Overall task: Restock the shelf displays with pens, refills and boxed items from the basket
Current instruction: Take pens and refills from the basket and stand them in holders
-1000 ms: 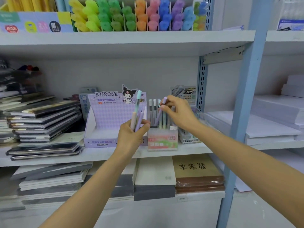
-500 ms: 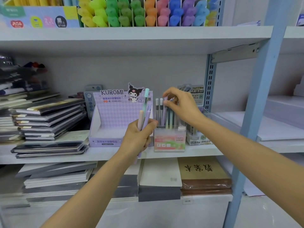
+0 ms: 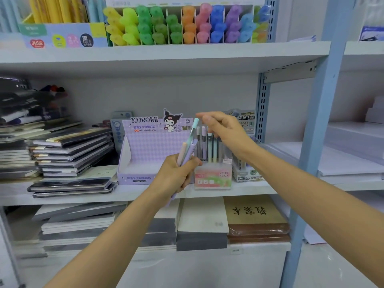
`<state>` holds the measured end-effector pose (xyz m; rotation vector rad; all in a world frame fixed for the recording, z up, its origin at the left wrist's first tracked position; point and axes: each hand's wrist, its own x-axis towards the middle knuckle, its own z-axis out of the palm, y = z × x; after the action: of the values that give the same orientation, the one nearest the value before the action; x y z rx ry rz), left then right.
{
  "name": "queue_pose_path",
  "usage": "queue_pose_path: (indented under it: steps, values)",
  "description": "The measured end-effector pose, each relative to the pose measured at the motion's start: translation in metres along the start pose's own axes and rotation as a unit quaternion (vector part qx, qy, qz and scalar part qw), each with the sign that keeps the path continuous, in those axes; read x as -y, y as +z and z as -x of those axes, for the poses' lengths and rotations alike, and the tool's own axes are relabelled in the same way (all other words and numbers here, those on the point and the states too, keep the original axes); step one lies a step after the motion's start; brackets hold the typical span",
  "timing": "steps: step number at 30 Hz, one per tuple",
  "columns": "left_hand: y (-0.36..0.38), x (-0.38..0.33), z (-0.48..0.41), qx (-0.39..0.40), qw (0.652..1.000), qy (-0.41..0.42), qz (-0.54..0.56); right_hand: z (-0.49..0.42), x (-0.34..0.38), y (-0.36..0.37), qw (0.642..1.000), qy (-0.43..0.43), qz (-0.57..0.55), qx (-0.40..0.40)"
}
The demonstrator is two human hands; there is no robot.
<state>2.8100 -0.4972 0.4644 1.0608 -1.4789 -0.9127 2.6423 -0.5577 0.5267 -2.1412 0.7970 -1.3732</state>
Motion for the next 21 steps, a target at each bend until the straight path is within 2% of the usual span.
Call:
queue_pose_path:
  steps: [3,5,9,11,14,17,21]
  values:
    - [0.004,-0.003,0.002,0.010,1.000,0.001,-0.006,0.008,0.013,0.003,0.998,0.004,-0.041,0.054]
    - [0.004,-0.007,0.004,0.015,1.000,-0.003,-0.006,0.009,0.016,0.002,0.997,-0.001,-0.065,0.047]
    - [-0.005,-0.011,0.004,0.015,1.000,-0.022,0.003,0.002,0.018,-0.010,0.979,0.019,-0.184,-0.090]
    - [-0.010,-0.011,0.003,0.014,0.999,-0.041,0.009,-0.003,0.016,-0.019,0.968,0.035,-0.198,-0.151]
    - [-0.015,-0.009,0.000,0.029,0.996,-0.076,0.030,-0.006,0.006,-0.026,0.975,0.050,-0.136,-0.170]
    - [-0.017,-0.007,-0.004,0.034,0.992,-0.107,0.062,-0.005,-0.007,-0.021,0.987,0.051,-0.036,-0.147]
    - [-0.017,-0.001,-0.007,0.045,0.991,-0.097,0.076,-0.005,-0.024,-0.007,0.990,0.046,0.057,-0.120]
